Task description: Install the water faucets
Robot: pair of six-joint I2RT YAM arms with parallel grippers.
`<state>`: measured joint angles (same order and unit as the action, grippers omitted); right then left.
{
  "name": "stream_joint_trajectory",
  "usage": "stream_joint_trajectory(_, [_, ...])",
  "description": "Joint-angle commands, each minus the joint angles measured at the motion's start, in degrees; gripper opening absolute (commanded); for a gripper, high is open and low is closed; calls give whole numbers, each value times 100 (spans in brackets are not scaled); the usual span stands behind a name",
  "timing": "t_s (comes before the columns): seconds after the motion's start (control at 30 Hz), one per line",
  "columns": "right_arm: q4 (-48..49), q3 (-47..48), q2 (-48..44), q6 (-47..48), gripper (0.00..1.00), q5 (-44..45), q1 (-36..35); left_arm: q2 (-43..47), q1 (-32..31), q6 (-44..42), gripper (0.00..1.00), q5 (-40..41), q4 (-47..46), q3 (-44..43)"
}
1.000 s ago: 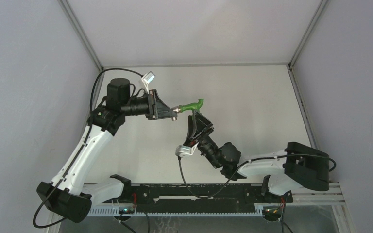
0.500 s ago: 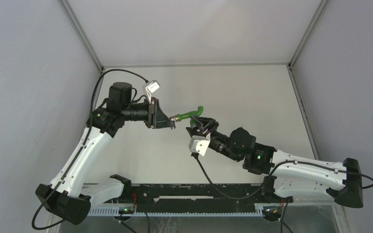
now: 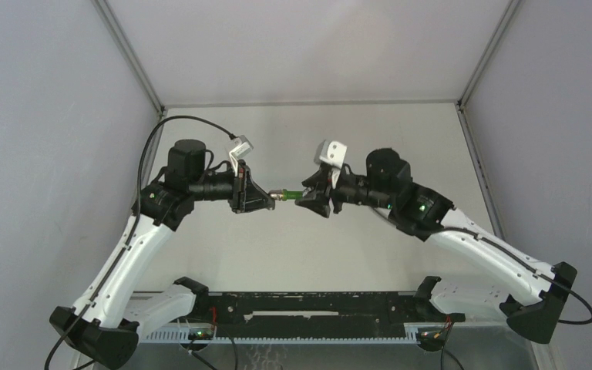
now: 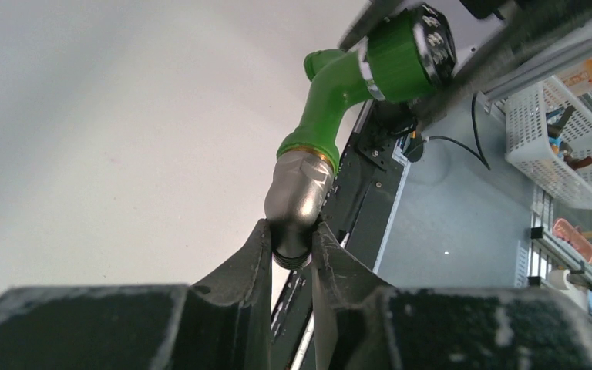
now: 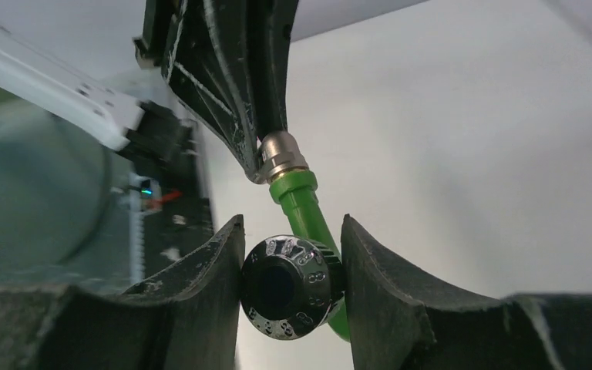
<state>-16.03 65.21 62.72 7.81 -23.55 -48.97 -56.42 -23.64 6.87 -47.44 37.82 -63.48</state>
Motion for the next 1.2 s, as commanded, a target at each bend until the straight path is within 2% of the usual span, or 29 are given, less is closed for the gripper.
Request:
stream_joint_trajectory(0.0, [404, 253, 459, -2287, 0, -2484, 806, 291, -185, -86, 0, -645, -840, 150])
stream_joint_trajectory(0.2, [1135, 242, 1093, -3859, 0, -3810, 1073, 298, -185, 200, 0, -792, -1245, 283])
stream_joint_trajectory(0.4, [2257, -42, 1357, -5239, 0, -4001, 1191, 258, -187, 420, 0, -902, -1498, 399])
stream_joint_trajectory(0.6, [3606, -420, 2136, -7077, 0, -4431, 1429, 317, -185, 504, 0, -887, -1755, 476])
stream_joint_trajectory(0.87, [4614, -992, 2759, -8098, 0, -4228, 1588, 337, -180, 827, 0, -768, -2141, 627])
stream_joint_trajectory(1.07, [4540, -1059, 2900, -8074, 0, -4092, 1585, 200, -37, 1662, 0, -288, -2457, 701])
stream_joint_trajectory(1.17, [5030, -1202, 2961, -8353, 0, -4029, 1608, 87, 90, 2192, 0, -340, -2888, 922])
